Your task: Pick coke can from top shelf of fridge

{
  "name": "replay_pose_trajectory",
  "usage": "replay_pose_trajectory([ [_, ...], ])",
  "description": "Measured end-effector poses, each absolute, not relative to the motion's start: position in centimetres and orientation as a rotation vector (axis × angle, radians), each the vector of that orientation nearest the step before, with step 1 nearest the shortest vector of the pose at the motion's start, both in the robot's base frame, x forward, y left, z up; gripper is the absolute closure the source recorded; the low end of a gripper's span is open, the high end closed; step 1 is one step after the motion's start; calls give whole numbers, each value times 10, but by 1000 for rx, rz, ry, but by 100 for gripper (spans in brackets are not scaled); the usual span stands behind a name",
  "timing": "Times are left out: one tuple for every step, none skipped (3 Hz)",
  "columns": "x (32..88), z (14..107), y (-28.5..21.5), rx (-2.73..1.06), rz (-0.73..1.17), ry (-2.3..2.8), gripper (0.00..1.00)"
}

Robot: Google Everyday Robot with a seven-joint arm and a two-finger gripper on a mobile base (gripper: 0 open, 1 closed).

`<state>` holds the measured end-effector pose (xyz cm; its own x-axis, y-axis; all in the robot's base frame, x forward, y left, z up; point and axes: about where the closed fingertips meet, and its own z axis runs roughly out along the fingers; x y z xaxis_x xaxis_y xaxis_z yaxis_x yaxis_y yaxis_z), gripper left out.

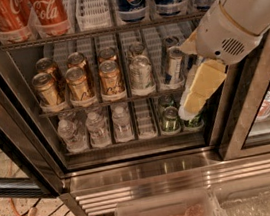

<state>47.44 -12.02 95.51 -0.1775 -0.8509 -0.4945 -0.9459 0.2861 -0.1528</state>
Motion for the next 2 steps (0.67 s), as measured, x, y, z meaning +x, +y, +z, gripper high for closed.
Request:
replay_pose_trajectory([
  [475,956,-116,-1598,270,2062,0],
  [479,952,-114,-1535,307,2051,0],
])
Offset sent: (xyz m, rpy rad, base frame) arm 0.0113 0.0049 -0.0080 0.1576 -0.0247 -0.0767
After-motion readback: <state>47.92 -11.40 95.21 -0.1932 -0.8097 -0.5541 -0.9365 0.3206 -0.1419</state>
